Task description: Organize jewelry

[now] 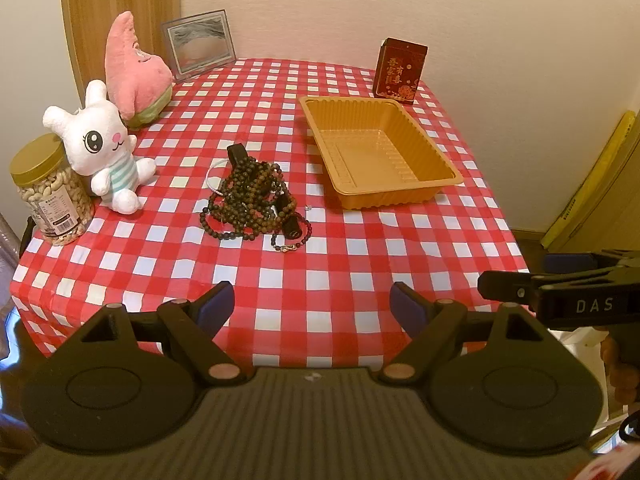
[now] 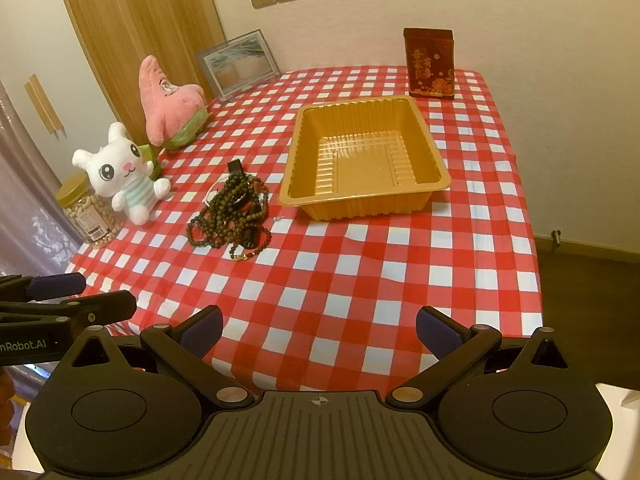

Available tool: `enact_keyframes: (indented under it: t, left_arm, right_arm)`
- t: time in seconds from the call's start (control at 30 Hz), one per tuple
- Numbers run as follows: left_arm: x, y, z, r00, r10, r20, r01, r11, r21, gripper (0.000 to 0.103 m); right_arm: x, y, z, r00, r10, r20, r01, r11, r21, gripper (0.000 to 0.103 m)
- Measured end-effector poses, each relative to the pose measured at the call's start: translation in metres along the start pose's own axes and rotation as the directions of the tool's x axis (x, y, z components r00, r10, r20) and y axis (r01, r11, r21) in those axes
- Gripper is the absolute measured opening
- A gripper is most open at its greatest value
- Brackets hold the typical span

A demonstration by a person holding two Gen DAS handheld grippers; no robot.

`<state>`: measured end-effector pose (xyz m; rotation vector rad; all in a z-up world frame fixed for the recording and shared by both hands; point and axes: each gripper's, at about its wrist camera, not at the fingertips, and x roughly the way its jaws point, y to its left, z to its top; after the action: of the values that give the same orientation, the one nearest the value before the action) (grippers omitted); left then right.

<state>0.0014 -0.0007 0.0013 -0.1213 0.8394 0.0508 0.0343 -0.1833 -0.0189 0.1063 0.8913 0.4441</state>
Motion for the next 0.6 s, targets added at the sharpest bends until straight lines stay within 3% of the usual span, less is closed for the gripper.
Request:
enact_keyframes:
  t: [0.6]
  left_arm:
    - [0.0004,0.0003,0.0001,1.0,-0.001,0.0,0.001,1.0,0.0,0.084]
  right_arm:
    - [0.0004,-0.0034,-0.0005,1.0,0.001,0.001,-0.001,1.0,-0.001,0.102]
